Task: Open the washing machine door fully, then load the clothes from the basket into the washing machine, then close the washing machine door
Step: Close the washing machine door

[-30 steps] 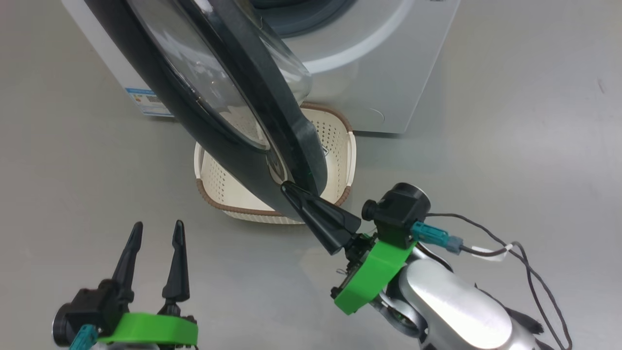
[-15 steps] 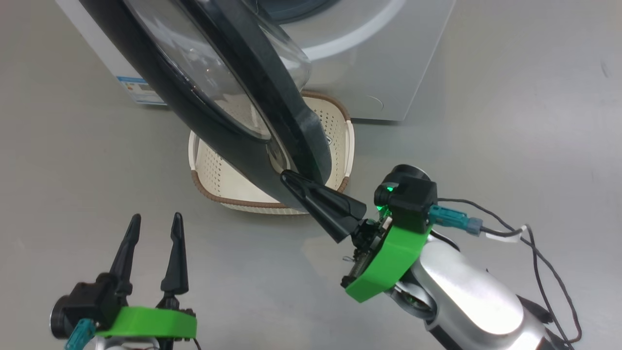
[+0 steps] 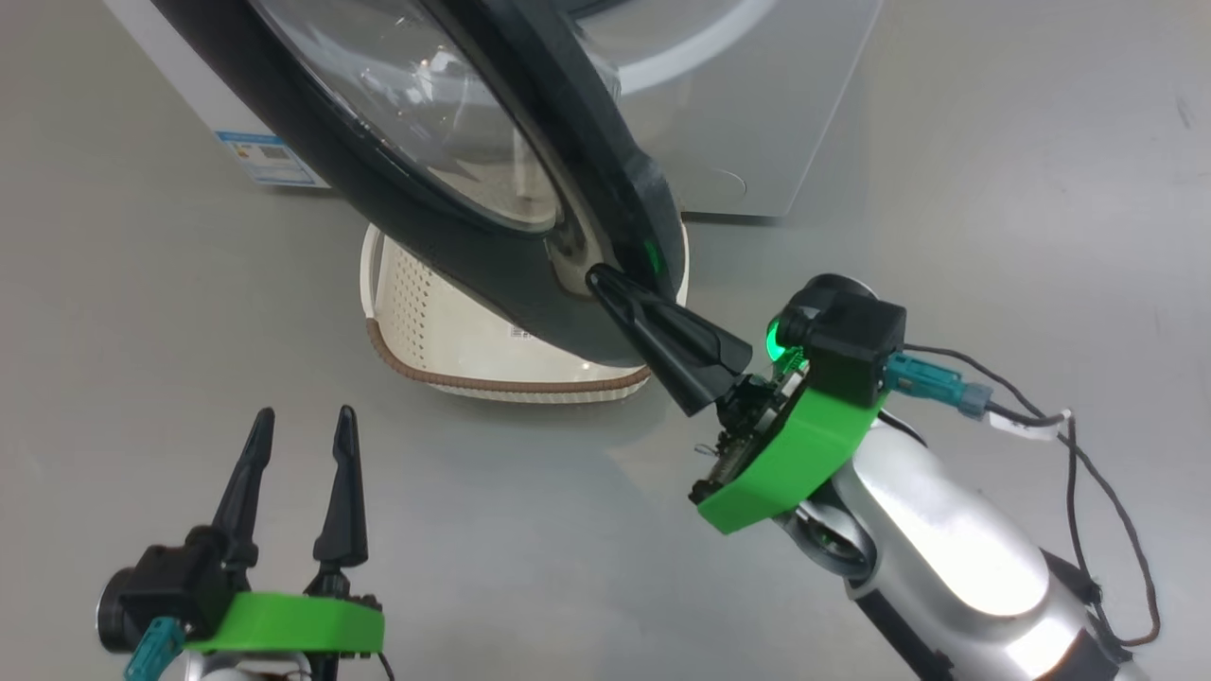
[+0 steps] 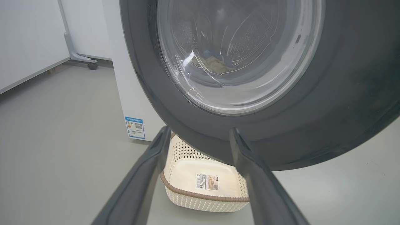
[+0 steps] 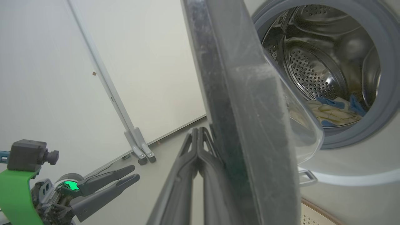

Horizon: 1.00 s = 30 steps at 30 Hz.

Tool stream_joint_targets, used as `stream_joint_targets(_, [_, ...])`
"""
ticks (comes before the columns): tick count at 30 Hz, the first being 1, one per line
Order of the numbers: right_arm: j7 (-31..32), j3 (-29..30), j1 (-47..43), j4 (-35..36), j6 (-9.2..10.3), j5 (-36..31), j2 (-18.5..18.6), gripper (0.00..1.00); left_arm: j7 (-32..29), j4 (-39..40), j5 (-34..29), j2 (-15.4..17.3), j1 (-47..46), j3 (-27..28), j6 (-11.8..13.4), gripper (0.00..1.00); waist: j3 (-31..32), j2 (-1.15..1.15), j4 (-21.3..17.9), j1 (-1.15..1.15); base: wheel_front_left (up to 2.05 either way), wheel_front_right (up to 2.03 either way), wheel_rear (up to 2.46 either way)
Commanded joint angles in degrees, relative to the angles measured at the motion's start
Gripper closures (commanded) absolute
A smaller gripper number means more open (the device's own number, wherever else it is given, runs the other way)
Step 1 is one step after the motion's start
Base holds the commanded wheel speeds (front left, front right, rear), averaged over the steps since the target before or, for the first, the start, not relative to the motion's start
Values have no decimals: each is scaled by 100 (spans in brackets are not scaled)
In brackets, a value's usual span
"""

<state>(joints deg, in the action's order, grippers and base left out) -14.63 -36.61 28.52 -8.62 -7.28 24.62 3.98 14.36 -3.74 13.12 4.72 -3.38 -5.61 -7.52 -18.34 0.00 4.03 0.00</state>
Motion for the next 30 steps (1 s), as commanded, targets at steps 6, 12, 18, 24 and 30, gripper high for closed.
stream_joint_targets(6, [-37, 243, 326, 186, -21, -55, -110, 100, 63, 241, -33, 84, -233, 168, 3, 0, -164, 0, 11, 0, 0, 0, 0])
stream_joint_targets(12, [-37, 523, 548, 190, -21, -146, -110, 100, 63, 274, -30, 108, -300, 151, 3, 0, -341, 0, 4, 0, 0, 0, 0])
stream_joint_targets(18, [-37, 773, 836, 139, -21, -290, -110, 100, 63, 334, -40, 113, -388, 93, 3, 0, -570, 0, 47, 0, 0, 0, 0])
stream_joint_targets(24, [-37, 988, 1187, 99, -21, -415, -110, 100, 63, 419, -39, 133, -453, 19, 3, 0, -812, 0, 28, 0, 0, 0, 0])
stream_joint_targets(30, [-37, 1126, 1545, -9, -21, -531, -110, 100, 63, 508, -65, 185, -494, -40, 3, 0, -1004, 0, -32, 0, 0, 0, 0])
